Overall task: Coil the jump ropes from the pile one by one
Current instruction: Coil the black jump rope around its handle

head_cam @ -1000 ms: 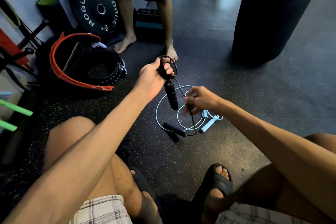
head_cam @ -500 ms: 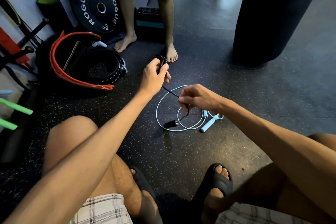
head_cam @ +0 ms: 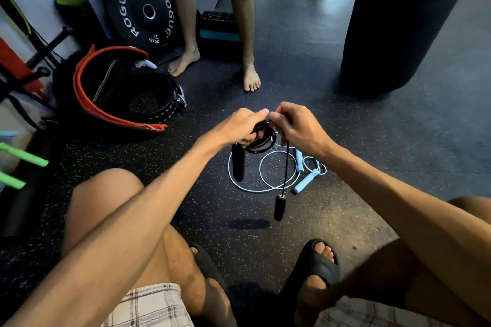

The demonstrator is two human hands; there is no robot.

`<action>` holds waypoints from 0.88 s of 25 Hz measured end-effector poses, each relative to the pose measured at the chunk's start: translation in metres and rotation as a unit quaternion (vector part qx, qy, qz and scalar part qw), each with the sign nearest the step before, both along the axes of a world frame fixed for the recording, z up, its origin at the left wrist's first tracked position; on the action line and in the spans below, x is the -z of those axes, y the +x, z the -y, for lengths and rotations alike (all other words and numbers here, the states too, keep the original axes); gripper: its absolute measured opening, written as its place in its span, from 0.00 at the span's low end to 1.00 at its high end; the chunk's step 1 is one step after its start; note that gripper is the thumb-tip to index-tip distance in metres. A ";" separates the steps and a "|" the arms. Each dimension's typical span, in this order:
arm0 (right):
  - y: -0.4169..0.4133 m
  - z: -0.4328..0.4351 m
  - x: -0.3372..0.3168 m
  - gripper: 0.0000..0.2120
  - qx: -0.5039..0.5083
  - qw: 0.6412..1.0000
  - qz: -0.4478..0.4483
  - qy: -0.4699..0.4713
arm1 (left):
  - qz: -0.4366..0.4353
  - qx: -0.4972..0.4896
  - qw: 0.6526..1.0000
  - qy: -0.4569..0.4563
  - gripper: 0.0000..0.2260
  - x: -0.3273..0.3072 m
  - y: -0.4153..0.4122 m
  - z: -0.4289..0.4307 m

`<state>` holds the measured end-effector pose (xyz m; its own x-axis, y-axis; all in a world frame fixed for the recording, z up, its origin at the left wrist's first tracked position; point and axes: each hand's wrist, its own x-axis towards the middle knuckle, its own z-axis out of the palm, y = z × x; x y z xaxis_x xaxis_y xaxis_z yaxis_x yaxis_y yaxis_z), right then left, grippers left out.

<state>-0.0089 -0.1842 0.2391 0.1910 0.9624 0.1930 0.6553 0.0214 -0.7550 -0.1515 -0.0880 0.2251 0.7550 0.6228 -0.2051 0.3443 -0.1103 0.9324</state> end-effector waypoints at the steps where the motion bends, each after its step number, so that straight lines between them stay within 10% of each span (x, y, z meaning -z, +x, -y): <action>1: 0.000 0.000 0.001 0.13 0.001 1.000 0.020 -0.005 | -0.010 0.000 1.000 0.001 0.23 -0.003 -0.001 0.002; 12: 0.009 -0.001 0.025 0.20 -0.001 0.975 -0.164 -0.149 | 0.226 -0.063 0.926 -0.296 0.21 -0.017 -0.011 -0.004; 22: 0.002 0.010 0.051 0.10 -0.072 0.935 -0.171 -0.303 | 0.397 -0.219 0.852 -0.261 0.10 -0.012 0.004 -0.004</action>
